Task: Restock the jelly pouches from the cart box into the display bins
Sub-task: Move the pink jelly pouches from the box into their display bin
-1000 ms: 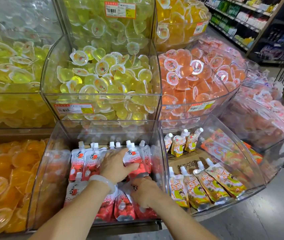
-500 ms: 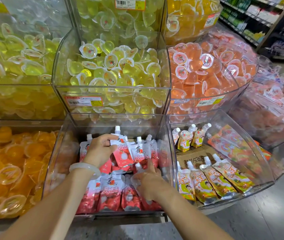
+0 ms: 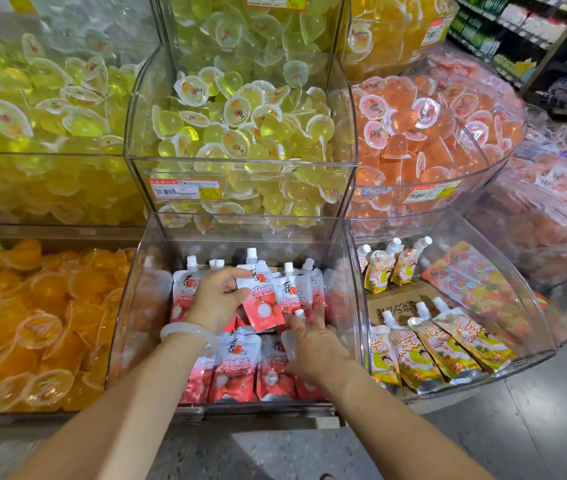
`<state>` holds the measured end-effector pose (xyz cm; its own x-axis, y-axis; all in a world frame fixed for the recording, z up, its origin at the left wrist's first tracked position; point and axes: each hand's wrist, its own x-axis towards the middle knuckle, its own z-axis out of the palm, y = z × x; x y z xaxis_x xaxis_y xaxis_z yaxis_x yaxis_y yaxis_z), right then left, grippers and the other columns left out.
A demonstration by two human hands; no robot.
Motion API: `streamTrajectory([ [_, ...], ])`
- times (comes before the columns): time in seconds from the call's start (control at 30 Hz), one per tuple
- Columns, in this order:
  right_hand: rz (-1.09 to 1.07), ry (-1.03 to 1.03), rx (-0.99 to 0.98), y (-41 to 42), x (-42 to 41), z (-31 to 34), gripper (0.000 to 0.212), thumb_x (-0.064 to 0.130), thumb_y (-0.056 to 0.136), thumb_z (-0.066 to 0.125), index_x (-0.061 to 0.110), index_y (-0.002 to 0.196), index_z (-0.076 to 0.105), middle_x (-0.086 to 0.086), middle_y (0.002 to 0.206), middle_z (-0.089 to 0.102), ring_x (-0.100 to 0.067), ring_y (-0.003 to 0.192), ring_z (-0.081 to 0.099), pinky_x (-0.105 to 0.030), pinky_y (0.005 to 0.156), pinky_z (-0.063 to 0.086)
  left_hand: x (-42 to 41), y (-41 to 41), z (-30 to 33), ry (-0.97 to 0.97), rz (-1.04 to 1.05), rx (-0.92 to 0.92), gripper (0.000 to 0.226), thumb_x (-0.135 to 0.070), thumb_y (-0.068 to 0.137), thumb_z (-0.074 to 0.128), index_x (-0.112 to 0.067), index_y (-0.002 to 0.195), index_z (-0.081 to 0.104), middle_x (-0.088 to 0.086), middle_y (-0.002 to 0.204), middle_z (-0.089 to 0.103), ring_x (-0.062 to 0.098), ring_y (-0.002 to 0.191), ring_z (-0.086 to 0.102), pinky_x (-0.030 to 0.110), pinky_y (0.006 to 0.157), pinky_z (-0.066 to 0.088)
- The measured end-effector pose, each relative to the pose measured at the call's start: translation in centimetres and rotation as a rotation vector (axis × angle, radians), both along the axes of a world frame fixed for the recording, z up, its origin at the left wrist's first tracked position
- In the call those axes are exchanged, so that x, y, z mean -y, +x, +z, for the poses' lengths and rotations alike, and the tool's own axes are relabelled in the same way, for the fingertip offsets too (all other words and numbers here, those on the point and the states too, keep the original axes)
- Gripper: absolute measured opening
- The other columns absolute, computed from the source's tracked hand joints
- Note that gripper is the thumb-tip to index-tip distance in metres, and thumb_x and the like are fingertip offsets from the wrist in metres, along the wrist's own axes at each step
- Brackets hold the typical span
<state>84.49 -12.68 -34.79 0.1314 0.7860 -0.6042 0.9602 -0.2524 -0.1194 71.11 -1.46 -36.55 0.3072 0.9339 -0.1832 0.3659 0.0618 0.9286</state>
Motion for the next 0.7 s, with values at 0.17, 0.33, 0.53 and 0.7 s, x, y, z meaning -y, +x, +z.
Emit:
streamTrajectory([
  [0.17,-0.008,-0.025,0.239,-1.4,0.1,-1.1,0.066,0.018,0.1,0.038,0.014,0.151,-0.003,-0.031,0.154,-0.01,-0.053,0.138,0.015,-0.047,0.102,0.042,0.4,0.4,-0.6,0.014,-0.048,-0.044,0.03,0.007,0.082,0.063,-0.022,0.09,0.064,0.0,0.074,0.05,0.013,0.07,0.048,0.029,0.081,0.042],
  [0.33,0.178,0.099,0.303,-0.7,0.4,-0.1,0.051,0.007,0.097,0.028,0.002,0.146,0.017,-0.029,0.151,0.014,-0.043,0.14,0.017,-0.048,0.108,0.033,0.2,0.2,-1.2,0.02,-0.064,-0.037,0.032,0.006,0.082,0.064,-0.026,0.089,0.063,0.006,0.076,0.053,0.02,0.072,0.051,0.033,0.082,0.046],
  [0.53,0.414,-0.081,0.339,0.4,1.3,2.6,0.05,0.009,0.097,0.032,0.001,0.146,0.021,-0.022,0.157,0.008,-0.033,0.139,0.032,-0.051,0.118,0.002,0.3,0.8,-1.1,-0.001,-0.134,-0.022,0.032,0.005,0.084,0.062,-0.027,0.09,0.063,-0.002,0.069,0.044,0.018,0.073,0.051,0.03,0.081,0.046],
  [0.7,0.347,-0.087,0.249,0.2,1.2,3.7,0.042,0.002,0.093,0.04,0.0,0.134,0.039,-0.02,0.136,0.049,-0.03,0.129,0.046,-0.043,0.118,0.019,0.2,2.5,-1.1,-0.051,-0.169,0.032,0.034,0.003,0.085,0.062,-0.031,0.088,0.063,0.002,0.078,0.049,0.021,0.091,0.056,0.024,0.084,0.045],
])
